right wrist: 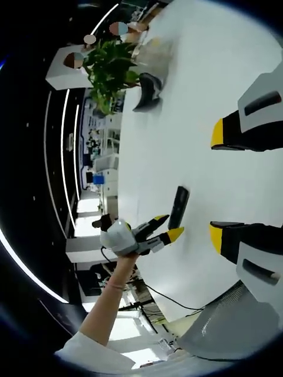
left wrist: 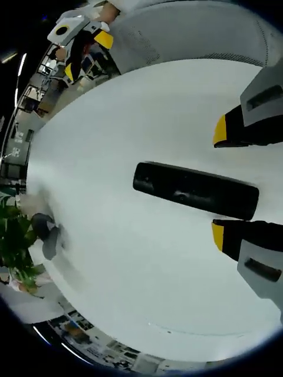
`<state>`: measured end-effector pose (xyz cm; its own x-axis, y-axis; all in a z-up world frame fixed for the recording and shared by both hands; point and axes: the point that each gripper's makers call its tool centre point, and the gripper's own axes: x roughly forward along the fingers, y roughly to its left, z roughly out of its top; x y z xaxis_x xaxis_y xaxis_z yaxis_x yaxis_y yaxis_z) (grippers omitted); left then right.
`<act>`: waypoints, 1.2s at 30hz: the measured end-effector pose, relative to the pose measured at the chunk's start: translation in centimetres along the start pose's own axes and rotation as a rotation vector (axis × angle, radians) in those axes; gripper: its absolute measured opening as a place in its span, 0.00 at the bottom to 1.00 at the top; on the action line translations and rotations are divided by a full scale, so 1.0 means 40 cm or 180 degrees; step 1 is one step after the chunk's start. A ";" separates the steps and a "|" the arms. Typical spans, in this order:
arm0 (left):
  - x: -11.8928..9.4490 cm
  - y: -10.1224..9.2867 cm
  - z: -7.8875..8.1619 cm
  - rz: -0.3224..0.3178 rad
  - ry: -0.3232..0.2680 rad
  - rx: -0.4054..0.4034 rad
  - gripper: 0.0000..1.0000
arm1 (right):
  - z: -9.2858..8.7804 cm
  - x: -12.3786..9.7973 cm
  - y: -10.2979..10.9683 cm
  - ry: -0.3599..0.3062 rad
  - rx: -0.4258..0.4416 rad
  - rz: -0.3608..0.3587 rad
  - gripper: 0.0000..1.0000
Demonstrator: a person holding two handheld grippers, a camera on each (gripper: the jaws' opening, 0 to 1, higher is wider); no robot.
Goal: Press the specified remote control buttons in sequence, fully releasing each button before pressing the next.
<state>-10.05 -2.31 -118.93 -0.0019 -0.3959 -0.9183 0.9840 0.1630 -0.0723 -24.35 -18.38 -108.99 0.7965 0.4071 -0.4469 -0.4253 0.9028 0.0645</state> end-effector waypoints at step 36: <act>0.013 0.006 0.003 0.0071 -0.0074 0.0466 0.24 | -0.018 0.000 -0.008 0.0118 -0.0121 -0.0037 0.39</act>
<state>-9.79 -2.58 -119.39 0.0228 -0.4147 -0.9097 0.9992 0.0393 0.0071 -24.51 -18.75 -109.64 0.7854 0.3905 -0.4802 -0.4326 0.9012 0.0253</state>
